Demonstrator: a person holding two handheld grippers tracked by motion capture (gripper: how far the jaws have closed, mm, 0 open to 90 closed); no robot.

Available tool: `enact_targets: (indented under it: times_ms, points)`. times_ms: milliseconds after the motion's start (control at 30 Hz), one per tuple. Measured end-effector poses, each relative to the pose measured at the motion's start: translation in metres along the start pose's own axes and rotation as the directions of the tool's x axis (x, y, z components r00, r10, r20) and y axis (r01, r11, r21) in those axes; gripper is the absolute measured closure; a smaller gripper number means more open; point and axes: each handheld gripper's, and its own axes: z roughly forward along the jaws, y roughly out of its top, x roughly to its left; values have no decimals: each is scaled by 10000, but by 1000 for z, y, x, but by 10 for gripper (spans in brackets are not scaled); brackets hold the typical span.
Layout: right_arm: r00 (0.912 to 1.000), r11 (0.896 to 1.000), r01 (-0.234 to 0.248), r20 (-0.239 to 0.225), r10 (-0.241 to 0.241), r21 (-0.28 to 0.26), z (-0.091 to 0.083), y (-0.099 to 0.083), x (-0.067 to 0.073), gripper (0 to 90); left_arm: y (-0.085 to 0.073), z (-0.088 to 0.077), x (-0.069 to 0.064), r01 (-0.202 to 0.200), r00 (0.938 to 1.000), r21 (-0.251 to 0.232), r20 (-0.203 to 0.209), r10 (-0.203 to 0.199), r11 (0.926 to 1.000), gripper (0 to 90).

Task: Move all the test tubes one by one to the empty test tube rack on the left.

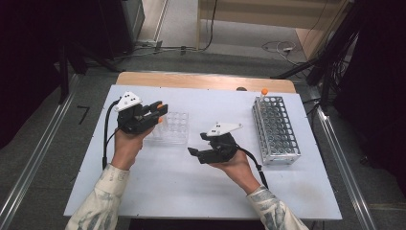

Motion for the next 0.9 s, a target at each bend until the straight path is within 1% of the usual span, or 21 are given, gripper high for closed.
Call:
enact_targets:
  times_ms: [100, 133, 300, 400, 500, 600, 700, 733, 800, 900]
  points:
    - [10000, 10000, -17, 35, 18, -10, -1, 0, 0, 283, 2, 4, 0, -68, 10000, -38, -66, 67, 10000, 702]
    - [10000, 10000, -24, 41, 24, -9, -1, 0, 0, 283, 2, 6, 1, -153, 9998, 2, -119, 153, 9999, 702]
    - [10000, 10000, -82, 53, 82, -24, -1, -1, 0, 286, -2, 13, 4, -158, 9996, 188, -220, 162, 9997, 702]
    - [10000, 10000, -77, 58, 77, -26, -1, -1, 0, 287, -5, 17, 1, -357, 9989, 346, -284, 367, 9988, 702]
    - [10000, 10000, -66, 65, 66, -23, -1, -1, 0, 288, -10, 21, -3, -681, 9966, 601, -418, 707, 9959, 702]
    - [10000, 10000, -49, 46, 49, 0, -1, -1, 0, 288, -16, 24, -7, -999, 9930, 925, -531, 1051, 9907, 700]
    - [10000, 10000, -29, 33, 29, 34, 0, -1, 1, 288, -21, 26, -10, -1075, 9915, 1080, -619, 1146, 9883, 699]
    - [10000, 10000, 0, 27, 0, 34, 0, -1, 1, 288, -22, 26, -10, -1164, 9901, 1157, -654, 1245, 9864, 699]
    - [10000, 10000, 5, 7, -5, 1, 0, -1, 1, 289, -24, 27, -10, -1220, 9890, 1270, -682, 1314, 9844, 699]
    - [10000, 10000, -29, 19, 29, 6, 0, -1, 1, 290, -26, 27, -10, -1201, 9888, 1298, -724, 1302, 9842, 698]
